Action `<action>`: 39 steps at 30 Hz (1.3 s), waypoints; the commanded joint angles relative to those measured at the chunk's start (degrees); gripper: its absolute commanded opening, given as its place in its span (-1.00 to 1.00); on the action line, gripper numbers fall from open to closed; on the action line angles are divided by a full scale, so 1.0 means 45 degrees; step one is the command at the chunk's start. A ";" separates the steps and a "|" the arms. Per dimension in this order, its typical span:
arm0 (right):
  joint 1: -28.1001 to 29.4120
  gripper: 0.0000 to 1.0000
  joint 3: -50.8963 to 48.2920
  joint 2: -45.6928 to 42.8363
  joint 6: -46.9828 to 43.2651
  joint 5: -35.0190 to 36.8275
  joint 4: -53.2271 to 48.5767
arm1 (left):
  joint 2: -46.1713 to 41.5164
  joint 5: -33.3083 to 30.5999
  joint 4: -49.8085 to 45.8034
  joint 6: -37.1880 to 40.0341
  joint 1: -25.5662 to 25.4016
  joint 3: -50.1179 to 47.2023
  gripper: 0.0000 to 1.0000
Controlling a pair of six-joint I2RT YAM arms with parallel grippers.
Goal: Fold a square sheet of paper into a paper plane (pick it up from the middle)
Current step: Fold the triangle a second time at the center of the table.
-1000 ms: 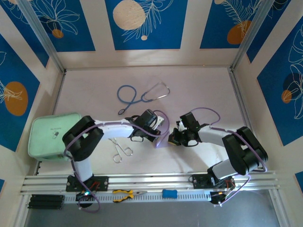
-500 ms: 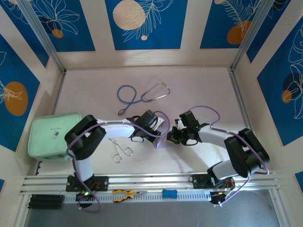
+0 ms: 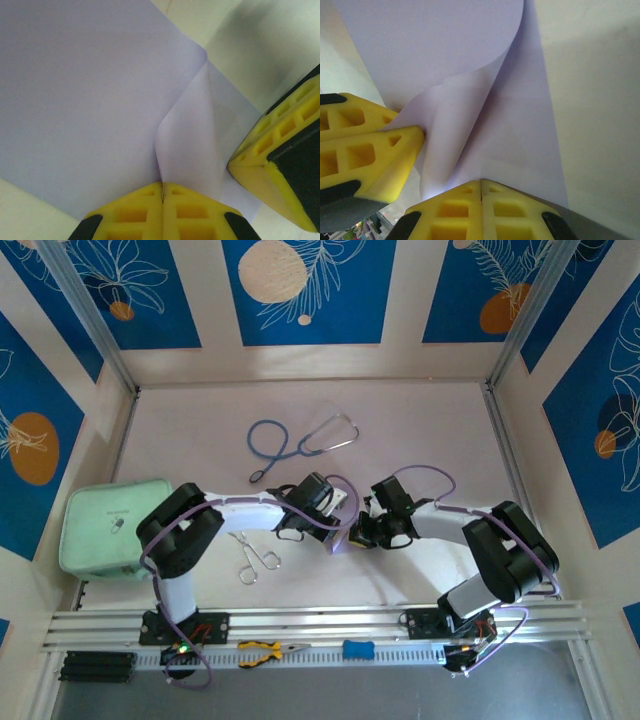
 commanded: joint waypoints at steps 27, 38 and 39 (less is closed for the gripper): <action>-0.0143 -0.99 -0.0061 -0.0003 -0.0297 0.0221 -0.0792 | -0.0557 -0.1233 -0.0419 -0.0081 0.0144 -0.0011 -1.00; -0.0178 -0.99 -0.0211 -0.0140 -0.0211 0.0256 -0.0685 | -0.0843 -0.0994 -0.0156 -0.0493 0.0182 -0.0310 -1.00; -0.0163 -0.99 -0.0223 -0.0140 -0.0197 0.0252 -0.0675 | -0.0877 -0.0993 -0.0130 -0.0525 0.0182 -0.0344 -1.00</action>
